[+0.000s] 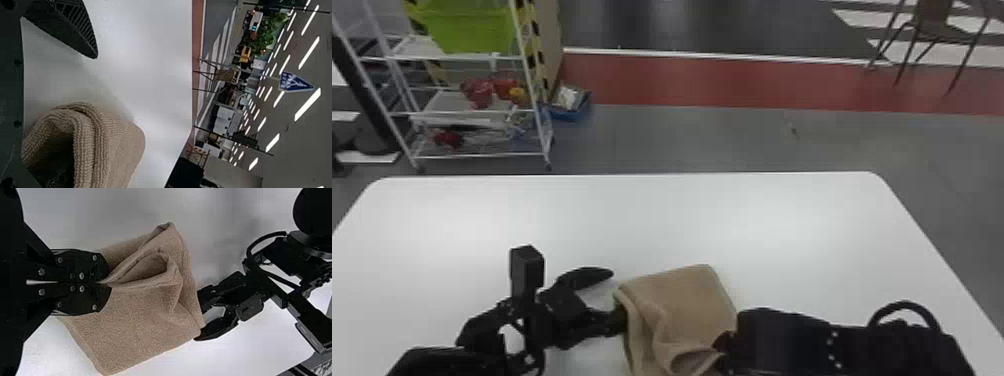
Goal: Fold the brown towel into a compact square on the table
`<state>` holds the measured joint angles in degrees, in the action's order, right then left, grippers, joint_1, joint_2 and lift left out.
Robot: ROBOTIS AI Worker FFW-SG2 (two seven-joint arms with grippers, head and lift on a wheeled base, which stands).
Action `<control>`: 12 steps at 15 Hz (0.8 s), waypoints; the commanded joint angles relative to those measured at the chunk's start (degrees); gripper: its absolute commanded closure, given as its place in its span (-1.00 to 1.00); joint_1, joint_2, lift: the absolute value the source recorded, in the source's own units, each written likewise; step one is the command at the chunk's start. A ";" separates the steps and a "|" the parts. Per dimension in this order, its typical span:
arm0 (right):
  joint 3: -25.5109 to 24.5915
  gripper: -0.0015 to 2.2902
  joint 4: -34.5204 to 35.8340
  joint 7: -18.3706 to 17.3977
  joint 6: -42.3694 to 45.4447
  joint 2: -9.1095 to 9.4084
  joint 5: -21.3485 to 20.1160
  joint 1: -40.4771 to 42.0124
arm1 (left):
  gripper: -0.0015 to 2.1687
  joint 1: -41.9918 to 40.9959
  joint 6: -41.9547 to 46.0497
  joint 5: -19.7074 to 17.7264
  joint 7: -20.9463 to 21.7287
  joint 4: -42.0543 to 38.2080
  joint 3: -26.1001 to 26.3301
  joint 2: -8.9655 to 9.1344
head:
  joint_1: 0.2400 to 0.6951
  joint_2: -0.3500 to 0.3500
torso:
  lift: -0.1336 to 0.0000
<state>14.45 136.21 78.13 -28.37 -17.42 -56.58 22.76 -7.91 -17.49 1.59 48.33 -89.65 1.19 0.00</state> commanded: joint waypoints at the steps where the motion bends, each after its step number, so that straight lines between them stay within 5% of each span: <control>1: 0.14 0.31 -0.07 0.19 -0.77 0.02 -0.02 0.00 | -0.94 0.00 -0.93 -0.01 0.01 0.00 0.31 0.15 | 1.00 -0.25 | -0.83; 5: 0.05 -0.86 0.55 0.19 -2.00 -0.24 0.33 0.26 | -0.94 0.00 -0.93 0.08 0.01 0.00 0.31 0.15 | 1.00 -0.27 | -0.83; 12: -1.62 -0.86 4.77 0.19 -4.99 -0.42 4.73 0.88 | -0.94 0.00 -0.93 0.08 -0.08 0.00 0.31 0.15 | 1.00 -0.26 | -0.83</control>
<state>13.69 139.56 78.13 -31.92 -17.82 -53.91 23.43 -7.91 -18.42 1.67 48.25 -89.65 1.50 0.00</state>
